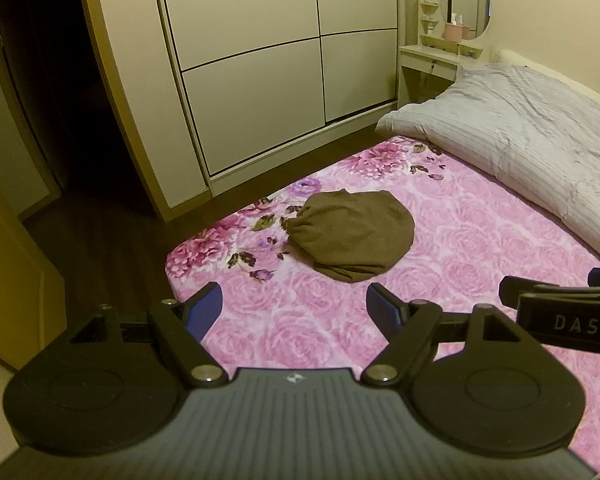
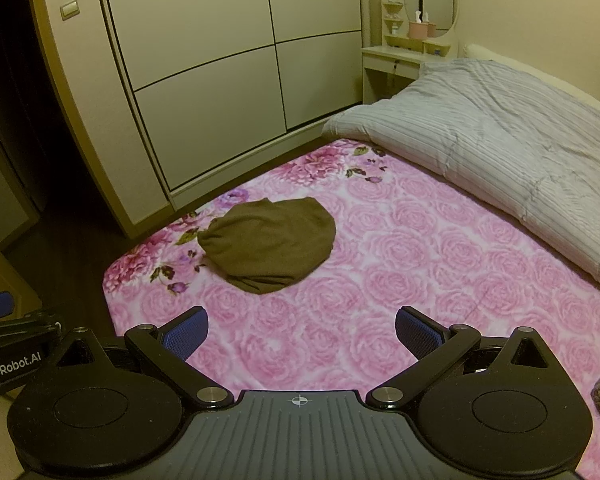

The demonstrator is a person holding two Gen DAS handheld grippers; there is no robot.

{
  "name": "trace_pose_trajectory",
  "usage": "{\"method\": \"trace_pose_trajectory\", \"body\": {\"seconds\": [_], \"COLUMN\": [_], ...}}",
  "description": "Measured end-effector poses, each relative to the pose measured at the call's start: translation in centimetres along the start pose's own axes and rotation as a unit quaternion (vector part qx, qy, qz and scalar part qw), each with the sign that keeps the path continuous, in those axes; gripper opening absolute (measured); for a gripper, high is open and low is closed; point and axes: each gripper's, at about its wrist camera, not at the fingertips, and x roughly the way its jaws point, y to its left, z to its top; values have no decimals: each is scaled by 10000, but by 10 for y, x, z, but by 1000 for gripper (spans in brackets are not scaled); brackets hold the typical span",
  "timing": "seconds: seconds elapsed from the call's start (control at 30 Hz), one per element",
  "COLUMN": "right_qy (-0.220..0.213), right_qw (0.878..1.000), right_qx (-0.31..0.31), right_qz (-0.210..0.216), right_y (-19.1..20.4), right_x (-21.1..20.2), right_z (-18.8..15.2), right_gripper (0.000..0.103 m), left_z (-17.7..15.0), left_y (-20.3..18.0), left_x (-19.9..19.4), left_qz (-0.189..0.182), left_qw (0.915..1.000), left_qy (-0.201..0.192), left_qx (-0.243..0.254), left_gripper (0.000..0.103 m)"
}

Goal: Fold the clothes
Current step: 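Move both tools toward the crumpled olive-green sweater on the bed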

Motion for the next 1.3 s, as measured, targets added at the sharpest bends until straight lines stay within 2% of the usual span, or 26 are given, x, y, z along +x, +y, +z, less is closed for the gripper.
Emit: {"method": "trace_pose_trajectory", "body": {"seconds": [0.83, 1.13, 1.3], "right_qy": [22, 129, 258], "right_qw": [9999, 9995, 9985], "right_qx": [159, 241, 364], "right_qz": [-45, -180, -315], "right_y": [-6, 3, 6], "right_x": [2, 20, 39], "right_z": [-1, 7, 12], "right_gripper": [102, 102, 102], "left_z": [3, 16, 26], "left_y": [3, 11, 11], "left_x": [3, 27, 53], "left_qz": [-23, -166, -272], "left_qw": [9999, 9993, 9985], "left_qy": [52, 172, 315], "left_qx": [160, 275, 370], "left_gripper": [78, 78, 78]}}
